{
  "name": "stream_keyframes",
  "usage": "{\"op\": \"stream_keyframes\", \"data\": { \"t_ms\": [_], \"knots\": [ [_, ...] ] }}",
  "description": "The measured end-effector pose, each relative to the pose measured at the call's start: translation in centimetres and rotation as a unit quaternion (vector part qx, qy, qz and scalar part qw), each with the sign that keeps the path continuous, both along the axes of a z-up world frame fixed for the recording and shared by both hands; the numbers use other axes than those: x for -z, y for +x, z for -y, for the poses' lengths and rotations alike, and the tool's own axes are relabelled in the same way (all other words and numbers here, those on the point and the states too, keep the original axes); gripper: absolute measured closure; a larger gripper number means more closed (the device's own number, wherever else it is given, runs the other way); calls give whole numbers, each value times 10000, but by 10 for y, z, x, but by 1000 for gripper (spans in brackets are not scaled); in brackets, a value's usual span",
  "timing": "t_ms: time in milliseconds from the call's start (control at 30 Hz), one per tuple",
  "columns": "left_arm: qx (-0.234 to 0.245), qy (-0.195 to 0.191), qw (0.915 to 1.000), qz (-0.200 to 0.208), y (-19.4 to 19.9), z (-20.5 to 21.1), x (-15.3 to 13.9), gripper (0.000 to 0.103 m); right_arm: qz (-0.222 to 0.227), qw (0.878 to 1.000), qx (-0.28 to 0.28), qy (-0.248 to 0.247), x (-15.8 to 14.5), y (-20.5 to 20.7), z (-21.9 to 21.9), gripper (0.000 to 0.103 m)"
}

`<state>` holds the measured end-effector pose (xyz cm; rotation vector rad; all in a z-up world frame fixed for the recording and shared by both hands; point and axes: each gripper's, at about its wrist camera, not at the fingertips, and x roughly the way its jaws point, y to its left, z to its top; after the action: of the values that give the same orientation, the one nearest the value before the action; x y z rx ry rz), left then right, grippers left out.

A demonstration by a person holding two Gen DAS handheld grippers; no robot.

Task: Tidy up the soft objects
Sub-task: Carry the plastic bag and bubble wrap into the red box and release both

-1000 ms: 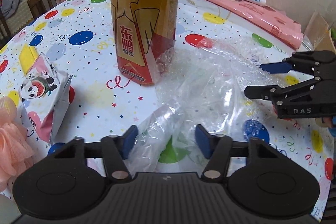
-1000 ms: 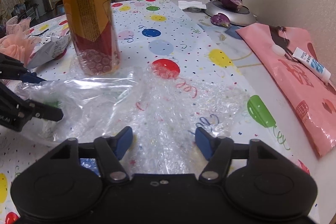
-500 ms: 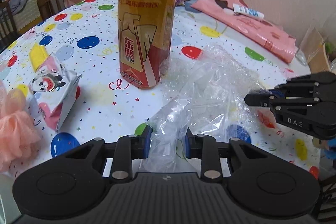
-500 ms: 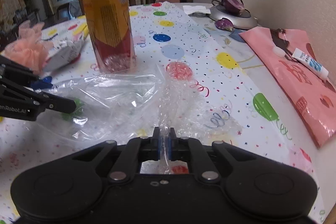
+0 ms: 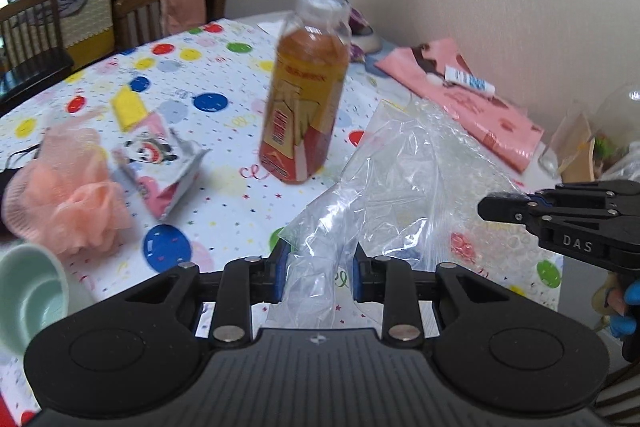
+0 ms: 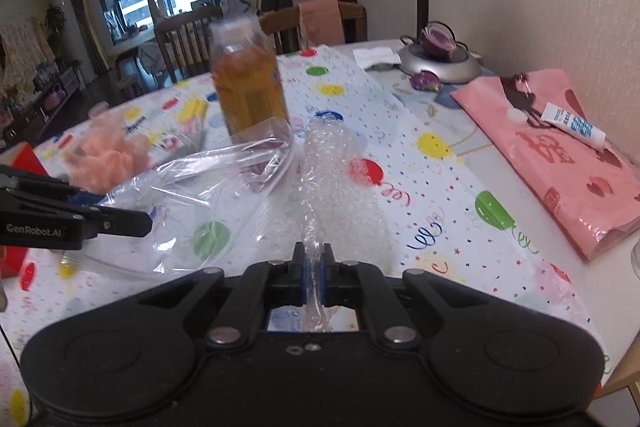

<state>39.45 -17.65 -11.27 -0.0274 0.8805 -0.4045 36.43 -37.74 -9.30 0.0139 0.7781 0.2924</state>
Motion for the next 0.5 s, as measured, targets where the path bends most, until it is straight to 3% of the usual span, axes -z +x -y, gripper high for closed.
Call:
{"op": "stream_keyframes", "data": {
  "t_ms": [500],
  "knots": [
    [-1027,-420,9935,262,-56,-73,-57,75,308,9961,-521,642,-70,-34,-45,99]
  ]
}}
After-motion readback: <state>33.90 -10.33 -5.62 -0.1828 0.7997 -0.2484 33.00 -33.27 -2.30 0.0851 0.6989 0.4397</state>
